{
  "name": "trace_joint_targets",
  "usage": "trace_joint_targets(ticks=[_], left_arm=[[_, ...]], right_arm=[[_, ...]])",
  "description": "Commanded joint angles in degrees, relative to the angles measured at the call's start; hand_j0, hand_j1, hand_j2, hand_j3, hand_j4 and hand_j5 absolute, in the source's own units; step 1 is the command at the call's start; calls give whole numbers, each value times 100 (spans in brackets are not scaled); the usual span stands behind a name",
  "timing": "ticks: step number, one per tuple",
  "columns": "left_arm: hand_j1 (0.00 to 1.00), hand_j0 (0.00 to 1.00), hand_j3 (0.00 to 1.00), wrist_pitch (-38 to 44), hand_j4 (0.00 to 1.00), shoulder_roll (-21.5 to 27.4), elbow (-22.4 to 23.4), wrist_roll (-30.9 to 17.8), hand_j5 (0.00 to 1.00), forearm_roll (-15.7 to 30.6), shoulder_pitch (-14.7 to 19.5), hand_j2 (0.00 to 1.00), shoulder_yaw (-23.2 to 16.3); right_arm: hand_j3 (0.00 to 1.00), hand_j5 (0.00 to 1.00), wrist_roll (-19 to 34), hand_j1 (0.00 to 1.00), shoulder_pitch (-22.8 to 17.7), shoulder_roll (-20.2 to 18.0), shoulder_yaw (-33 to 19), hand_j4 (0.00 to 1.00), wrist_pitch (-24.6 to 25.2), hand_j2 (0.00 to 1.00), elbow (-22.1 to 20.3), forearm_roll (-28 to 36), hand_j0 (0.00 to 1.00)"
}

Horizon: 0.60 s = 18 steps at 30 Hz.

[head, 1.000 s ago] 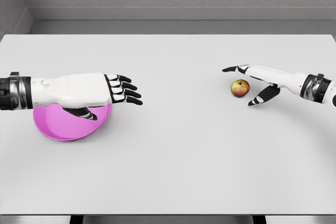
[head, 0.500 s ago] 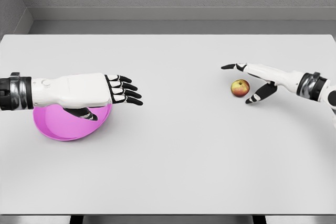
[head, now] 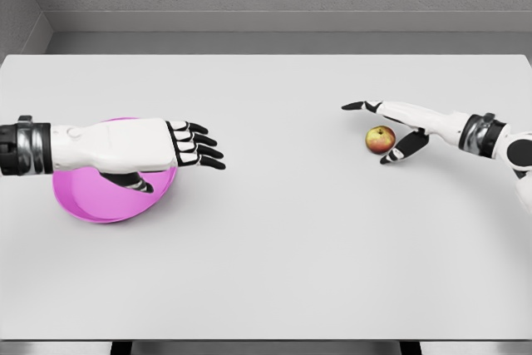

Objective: Put the apple on the plate with both arms

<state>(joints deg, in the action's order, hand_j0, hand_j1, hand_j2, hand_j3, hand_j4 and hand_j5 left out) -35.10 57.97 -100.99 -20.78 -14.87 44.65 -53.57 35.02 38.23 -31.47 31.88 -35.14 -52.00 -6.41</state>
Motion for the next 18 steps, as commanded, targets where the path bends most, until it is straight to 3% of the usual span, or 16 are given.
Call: trace_joint_targets(ticks=[1, 18], left_arm=[[100, 100, 100, 10, 100, 3, 0, -5, 100, 36, 9, 100, 5], [100, 100, 100, 10, 100, 3, 0, -5, 100, 36, 0, 100, 5]], right_arm=[[100, 100, -2, 100, 0, 9, 3, 100, 14, 100, -3, 52, 100], [97, 97, -2, 97, 0, 70, 29, 97, 14, 97, -3, 52, 97]])
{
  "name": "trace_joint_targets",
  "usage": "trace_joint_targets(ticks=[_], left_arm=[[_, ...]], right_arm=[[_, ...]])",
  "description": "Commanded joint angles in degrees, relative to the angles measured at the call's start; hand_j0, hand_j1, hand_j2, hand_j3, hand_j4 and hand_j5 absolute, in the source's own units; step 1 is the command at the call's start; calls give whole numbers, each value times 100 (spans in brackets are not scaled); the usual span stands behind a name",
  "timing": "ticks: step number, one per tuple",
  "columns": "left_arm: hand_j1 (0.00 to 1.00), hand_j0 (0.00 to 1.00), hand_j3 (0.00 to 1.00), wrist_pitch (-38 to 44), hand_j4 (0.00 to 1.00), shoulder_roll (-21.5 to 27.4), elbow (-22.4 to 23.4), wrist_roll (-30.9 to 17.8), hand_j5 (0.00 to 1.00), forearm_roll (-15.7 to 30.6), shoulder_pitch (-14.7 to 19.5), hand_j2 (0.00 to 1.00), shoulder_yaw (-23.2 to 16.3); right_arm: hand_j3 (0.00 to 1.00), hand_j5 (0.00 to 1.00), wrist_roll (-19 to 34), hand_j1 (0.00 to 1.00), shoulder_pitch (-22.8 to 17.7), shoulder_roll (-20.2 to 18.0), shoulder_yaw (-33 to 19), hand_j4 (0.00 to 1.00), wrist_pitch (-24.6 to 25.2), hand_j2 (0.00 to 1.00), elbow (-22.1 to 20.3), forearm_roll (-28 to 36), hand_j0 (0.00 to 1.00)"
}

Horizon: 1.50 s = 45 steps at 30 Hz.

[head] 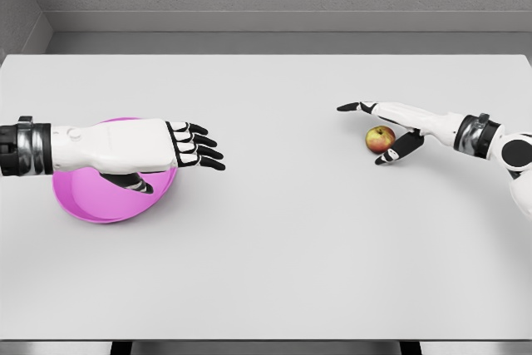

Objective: Put the apple on the plate with both arms

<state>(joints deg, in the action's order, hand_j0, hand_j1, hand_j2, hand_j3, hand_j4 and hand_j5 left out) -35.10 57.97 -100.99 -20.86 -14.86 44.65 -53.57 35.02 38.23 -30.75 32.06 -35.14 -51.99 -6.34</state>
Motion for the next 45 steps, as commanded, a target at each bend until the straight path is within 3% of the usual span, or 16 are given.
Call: trace_joint_targets(ticks=[1, 12, 18, 45], left_arm=[[100, 100, 100, 10, 100, 4, 0, 3, 100, 36, 0, 100, 4], [100, 100, 100, 10, 100, 4, 0, 3, 100, 36, -9, 100, 4], [100, 100, 100, 10, 100, 4, 0, 3, 100, 36, -9, 100, 4], [100, 100, 100, 10, 100, -40, 0, 3, 100, 36, -26, 100, 4]], right_arm=[[96, 96, -2, 96, 0, -10, 11, 96, 14, 96, -5, 45, 96], [99, 99, -2, 99, 9, -195, -51, 99, 14, 99, 145, 54, 99], [84, 84, -2, 84, 44, -195, -51, 84, 14, 84, 215, 54, 84], [71, 71, -2, 71, 53, -160, -7, 71, 14, 71, 215, 54, 71]])
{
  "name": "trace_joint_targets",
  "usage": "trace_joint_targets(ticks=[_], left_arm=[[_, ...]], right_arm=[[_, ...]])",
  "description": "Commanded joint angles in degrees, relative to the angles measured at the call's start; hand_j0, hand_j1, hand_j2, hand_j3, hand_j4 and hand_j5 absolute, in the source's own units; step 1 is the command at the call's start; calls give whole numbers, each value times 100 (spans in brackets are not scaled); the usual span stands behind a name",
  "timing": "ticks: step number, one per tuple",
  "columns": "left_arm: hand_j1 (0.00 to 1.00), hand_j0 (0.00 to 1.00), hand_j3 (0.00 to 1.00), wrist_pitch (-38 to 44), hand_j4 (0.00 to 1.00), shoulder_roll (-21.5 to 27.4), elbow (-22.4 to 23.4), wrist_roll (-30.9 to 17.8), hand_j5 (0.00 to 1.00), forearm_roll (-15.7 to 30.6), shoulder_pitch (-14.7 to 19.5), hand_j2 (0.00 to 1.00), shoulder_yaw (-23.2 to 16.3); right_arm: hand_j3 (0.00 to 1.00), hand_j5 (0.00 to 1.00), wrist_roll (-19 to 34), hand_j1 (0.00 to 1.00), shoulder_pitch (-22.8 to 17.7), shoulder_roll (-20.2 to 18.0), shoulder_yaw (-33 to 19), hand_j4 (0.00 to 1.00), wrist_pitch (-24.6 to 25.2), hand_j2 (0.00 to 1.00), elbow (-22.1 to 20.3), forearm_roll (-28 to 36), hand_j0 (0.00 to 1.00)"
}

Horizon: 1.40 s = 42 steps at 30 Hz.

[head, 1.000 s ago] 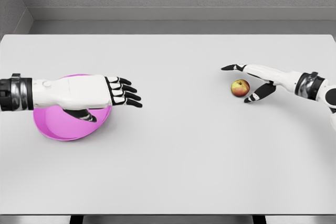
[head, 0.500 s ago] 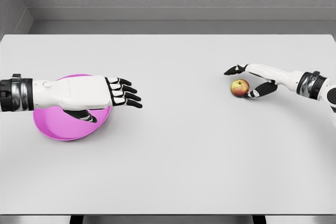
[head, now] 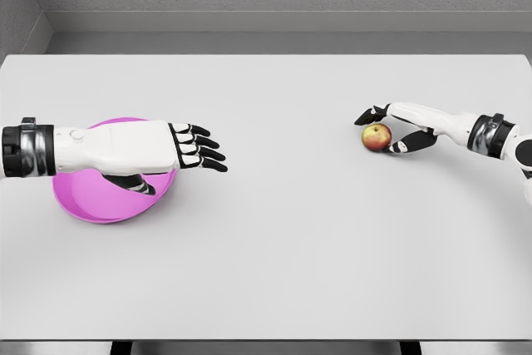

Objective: Put the apple on the plate with both arms

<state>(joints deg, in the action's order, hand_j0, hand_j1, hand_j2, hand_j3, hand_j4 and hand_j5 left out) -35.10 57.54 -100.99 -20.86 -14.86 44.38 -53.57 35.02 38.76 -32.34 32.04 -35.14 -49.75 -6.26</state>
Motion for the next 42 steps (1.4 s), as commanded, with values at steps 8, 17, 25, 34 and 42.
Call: trace_joint_targets(ticks=[8, 17, 25, 34, 42], left_arm=[[100, 100, 100, 10, 100, 3, 0, 3, 100, 36, 0, 100, 4], [100, 100, 100, 10, 100, 3, 0, 3, 100, 36, 0, 100, -5], [100, 100, 100, 10, 100, 12, 0, 3, 100, 36, 9, 100, 4], [100, 100, 100, 10, 100, 12, 0, 3, 100, 36, 9, 100, 4], [100, 100, 100, 10, 100, 12, 0, 3, 100, 36, 0, 100, 4]], right_arm=[[70, 70, -2, 70, 0, 0, -5, 70, 14, 70, 1, 46, 70], [63, 63, -2, 63, 0, -18, -22, 63, 14, 63, -8, 54, 63], [60, 60, -2, 60, 0, -9, -31, 60, 14, 60, -17, 89, 60], [55, 55, -2, 55, 0, 9, -40, 55, 14, 55, -17, 107, 55], [51, 51, -2, 51, 0, 9, -49, 51, 14, 51, -43, 133, 51]])
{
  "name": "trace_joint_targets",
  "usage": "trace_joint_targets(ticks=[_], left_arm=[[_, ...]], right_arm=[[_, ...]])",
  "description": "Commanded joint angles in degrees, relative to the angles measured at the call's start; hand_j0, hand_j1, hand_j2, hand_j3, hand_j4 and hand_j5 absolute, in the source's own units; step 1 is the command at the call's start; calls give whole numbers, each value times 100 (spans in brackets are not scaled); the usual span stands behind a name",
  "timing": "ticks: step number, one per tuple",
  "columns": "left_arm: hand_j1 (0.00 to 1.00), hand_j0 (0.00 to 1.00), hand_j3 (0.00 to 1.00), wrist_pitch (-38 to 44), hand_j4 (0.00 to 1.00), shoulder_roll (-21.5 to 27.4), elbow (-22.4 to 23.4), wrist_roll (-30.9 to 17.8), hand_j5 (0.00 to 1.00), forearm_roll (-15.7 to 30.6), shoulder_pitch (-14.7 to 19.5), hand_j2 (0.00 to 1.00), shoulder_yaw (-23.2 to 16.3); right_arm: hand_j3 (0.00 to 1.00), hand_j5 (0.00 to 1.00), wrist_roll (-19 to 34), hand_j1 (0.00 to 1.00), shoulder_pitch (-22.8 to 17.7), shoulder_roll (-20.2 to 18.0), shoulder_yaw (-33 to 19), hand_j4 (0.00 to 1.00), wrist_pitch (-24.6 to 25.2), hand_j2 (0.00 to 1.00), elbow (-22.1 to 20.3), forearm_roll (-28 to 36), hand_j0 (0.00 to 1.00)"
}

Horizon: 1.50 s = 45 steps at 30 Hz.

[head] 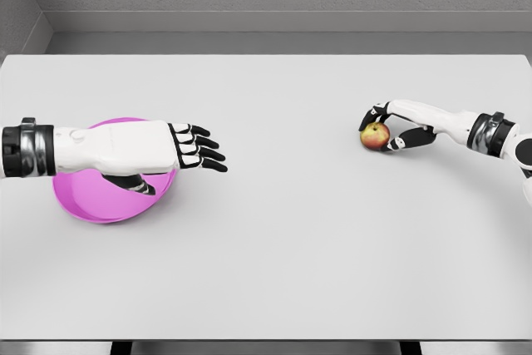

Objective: Put the apple on the plate with both arms

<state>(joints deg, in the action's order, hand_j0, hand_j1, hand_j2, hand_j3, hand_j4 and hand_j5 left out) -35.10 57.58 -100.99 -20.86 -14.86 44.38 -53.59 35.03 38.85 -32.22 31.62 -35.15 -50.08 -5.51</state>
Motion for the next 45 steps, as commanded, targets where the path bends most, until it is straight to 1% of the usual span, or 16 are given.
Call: trace_joint_targets(ticks=[1, 5, 7, 12, 14, 17, 25, 29, 31, 32, 34, 37, 38, 42, 43, 45], left_arm=[[100, 100, 100, 10, 100, 8, 0, 3, 100, 36, 0, 100, 6], [100, 100, 100, 10, 100, 8, 0, 3, 100, 36, 0, 100, 6], [100, 100, 100, 10, 100, 8, 0, 3, 100, 36, 0, 100, 6], [100, 100, 100, 10, 100, 8, 0, 3, 100, 36, 0, 100, -3], [100, 100, 100, 10, 100, 8, 0, 3, 100, 36, 0, 100, 6], [100, 100, 100, 10, 100, 8, 0, 3, 100, 36, 0, 100, -3], [100, 100, 100, 10, 100, -1, 0, 3, 100, 36, 0, 100, -3], [100, 100, 100, 10, 100, 8, 0, 3, 100, 36, 0, 100, -3], [100, 100, 100, 10, 100, 8, 0, 3, 100, 36, 0, 100, 6], [100, 100, 100, 10, 100, 8, 0, 3, 100, 36, 0, 100, -3], [100, 100, 100, 10, 100, -1, 0, 3, 100, 36, 0, 100, -3], [100, 100, 100, 10, 100, -168, 9, -6, 100, 10, 9, 100, -3], [100, 100, 100, 10, 100, -290, 18, -23, 100, -25, 9, 100, -12], [100, 100, 100, 10, 100, -520, 53, -217, 100, -113, 18, 100, -20], [100, 100, 100, 10, 100, -520, 53, -217, 100, -113, 9, 100, -20], [100, 100, 100, 10, 100, -520, 53, -217, 100, -122, 9, 100, -20]], right_arm=[[50, 50, -3, 50, -9, -4, -15, 50, 15, 50, -28, 59, 50], [50, 50, -3, 50, 0, -4, -24, 50, 15, 50, -98, 173, 50], [50, 50, -3, 50, -17, -4, -15, 50, 15, 50, -361, 191, 50], [48, 48, -3, 48, -97, -39, 116, 48, 15, 48, -1284, 471, 48], [43, 43, -3, 43, -88, -83, 503, 43, 15, 43, -1961, 595, 43], [42, 42, -3, 42, -53, -30, 1065, 42, 15, 42, -2401, 595, 42], [42, 42, -3, 42, 62, 532, 1277, 42, 15, 42, -2313, 595, 42], [43, 43, -3, 43, 150, 796, 1268, 43, 15, 43, -1935, 595, 43], [74, 74, -3, 74, 132, 761, 908, 74, 15, 74, -1917, 595, 74], [87, 87, -3, 87, 88, 752, 478, 87, 15, 87, -1909, 595, 87], [100, 100, -3, 100, 79, 734, 82, 100, 15, 100, -1724, 586, 100], [100, 100, -3, 100, -35, 708, -639, 100, 15, 100, -1294, 542, 100], [100, 100, -3, 100, -88, 533, -736, 100, 15, 100, -1258, 533, 100], [100, 100, -3, 100, -378, 348, -1316, 100, 15, 100, -1276, 525, 100], [100, 100, -3, 100, -404, 129, -1518, 100, 15, 100, -1320, 525, 100], [100, 100, -3, 100, -413, -21, -1536, 100, 15, 100, -1337, 525, 100]])
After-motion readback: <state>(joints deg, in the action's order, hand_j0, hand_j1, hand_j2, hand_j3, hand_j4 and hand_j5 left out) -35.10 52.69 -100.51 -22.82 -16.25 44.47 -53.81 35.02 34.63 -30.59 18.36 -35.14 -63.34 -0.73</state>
